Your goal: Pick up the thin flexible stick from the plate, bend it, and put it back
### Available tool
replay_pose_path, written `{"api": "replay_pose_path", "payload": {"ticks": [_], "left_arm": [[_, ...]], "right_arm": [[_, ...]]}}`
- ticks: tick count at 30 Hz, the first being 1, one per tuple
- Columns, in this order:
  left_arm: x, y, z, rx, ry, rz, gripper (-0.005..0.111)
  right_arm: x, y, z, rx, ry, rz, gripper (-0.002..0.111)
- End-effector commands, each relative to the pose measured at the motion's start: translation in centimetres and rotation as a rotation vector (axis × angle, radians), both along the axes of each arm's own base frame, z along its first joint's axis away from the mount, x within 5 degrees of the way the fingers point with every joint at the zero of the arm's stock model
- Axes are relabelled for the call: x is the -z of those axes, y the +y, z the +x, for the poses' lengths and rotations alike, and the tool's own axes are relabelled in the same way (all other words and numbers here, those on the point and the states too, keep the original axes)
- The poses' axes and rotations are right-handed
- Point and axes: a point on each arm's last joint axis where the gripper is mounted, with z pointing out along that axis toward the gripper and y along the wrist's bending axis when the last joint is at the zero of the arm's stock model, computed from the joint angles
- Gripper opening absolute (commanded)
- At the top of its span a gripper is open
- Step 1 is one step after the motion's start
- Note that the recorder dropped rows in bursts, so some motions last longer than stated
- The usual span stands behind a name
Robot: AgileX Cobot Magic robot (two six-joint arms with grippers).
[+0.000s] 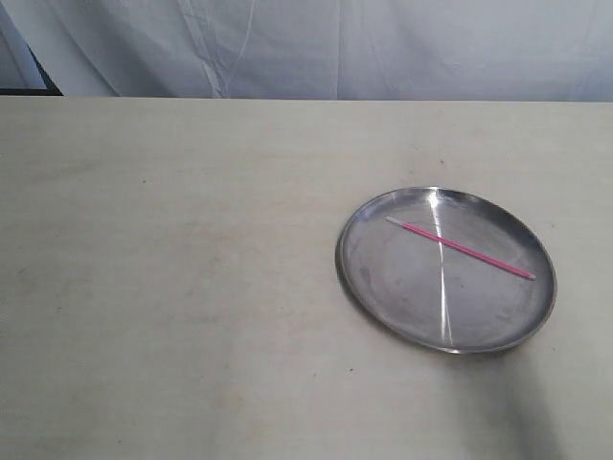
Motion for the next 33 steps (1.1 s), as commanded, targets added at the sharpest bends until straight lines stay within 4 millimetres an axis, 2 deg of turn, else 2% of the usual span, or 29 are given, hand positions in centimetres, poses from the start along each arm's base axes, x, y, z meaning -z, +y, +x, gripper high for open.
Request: {"api": "replay_pose_path", "payload": {"ticks": [1, 4, 7, 11, 16, 20, 22, 23, 28, 33], "left_arm": [[0.1, 0.0, 0.0, 0.006, -0.008, -0.001, 0.000], [0.1, 0.0, 0.0, 0.006, -0.008, -0.001, 0.000], [0.1, 0.0, 0.0, 0.006, -0.008, -0.001, 0.000], [0.1, 0.0, 0.0, 0.006, -0.008, -0.001, 0.000], [0.1, 0.0, 0.0, 0.006, -0.008, -0.001, 0.000], [0.1, 0.0, 0.0, 0.006, -0.008, -0.001, 0.000], [0.1, 0.0, 0.0, 0.006, -0.008, -0.001, 0.000], [0.1, 0.0, 0.0, 0.006, -0.008, -0.001, 0.000], [0.1, 0.0, 0.0, 0.006, -0.008, -0.001, 0.000], [0.1, 0.0, 0.0, 0.006, -0.008, -0.001, 0.000]], "right_arm": [[1.7, 3.0, 5.5, -0.356, 0.556, -0.121, 0.000], [3.7, 2.4, 7.8, -0.359, 0.839, -0.257, 0.000], [5.4, 0.9, 9.7, -0.236, 0.983, -0.372, 0.000], [8.3, 0.5, 12.0, -0.193, 1.091, -0.388, 0.000], [12.0, 1.1, 13.2, -0.232, 1.217, -0.324, 0.000], [13.2, 1.0, 14.2, -0.229, 1.192, -0.351, 0.001], [13.6, 1.1, 14.7, -0.253, 1.161, -0.366, 0.008], [14.0, 1.2, 14.9, -0.257, 1.162, -0.366, 0.020], [15.6, 1.2, 14.8, -0.269, 1.234, -0.364, 0.054], [18.7, 0.9, 14.6, -0.280, 1.291, -0.402, 0.051]]}}
